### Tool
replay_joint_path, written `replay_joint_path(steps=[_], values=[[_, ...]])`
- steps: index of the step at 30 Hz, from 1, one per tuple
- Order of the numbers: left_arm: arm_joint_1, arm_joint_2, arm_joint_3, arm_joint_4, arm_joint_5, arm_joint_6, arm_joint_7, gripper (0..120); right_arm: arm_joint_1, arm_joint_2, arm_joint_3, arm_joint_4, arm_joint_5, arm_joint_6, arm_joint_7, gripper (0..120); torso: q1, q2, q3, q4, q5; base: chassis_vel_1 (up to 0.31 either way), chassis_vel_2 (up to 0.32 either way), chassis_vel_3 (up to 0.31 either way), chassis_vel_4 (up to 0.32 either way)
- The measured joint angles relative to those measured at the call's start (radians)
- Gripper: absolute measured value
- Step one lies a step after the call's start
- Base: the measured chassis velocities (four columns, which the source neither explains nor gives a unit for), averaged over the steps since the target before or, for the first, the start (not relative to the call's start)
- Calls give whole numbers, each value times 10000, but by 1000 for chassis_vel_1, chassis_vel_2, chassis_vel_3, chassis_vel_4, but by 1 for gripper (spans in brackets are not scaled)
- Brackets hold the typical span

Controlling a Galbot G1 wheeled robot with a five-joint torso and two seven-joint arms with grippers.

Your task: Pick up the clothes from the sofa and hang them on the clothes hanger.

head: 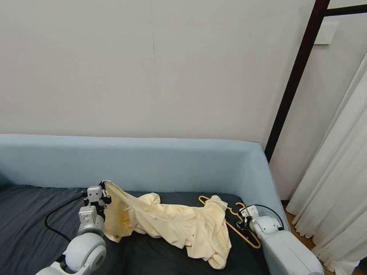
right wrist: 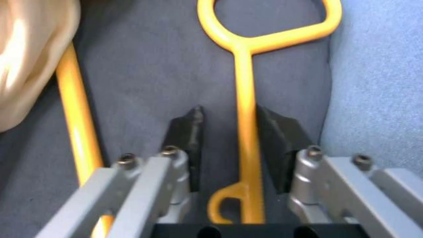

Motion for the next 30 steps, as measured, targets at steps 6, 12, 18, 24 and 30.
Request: replay_joint_path(steps=[6,12,18,24,30], values=[[5,2,-12,-6,9,0,-14,0,-126,-127,-43,277,26,6,27,8,0,-1,1,-1,1,0,0,0,0],[-109,0,58,48,11,0,-19,0,-378,-527,-193,1155,349,82,550,4,0,0,1,-4,1,0,0,0,0],[-258,2,123,186,11,0,-9,0,-616,-1177,-327,2857,1255,-82,2122,4,1,-1,1,0,3,0,0,0,0],[-350,0,215,295,-1,-44,51,0,-861,-2058,-421,5066,1398,-97,3710,4,0,0,1,0,2,0,0,0,0],[-413,35,269,314,-33,-77,93,0,-958,-2539,-219,6069,480,962,4759,4,0,0,0,-3,1,0,0,0,0]])
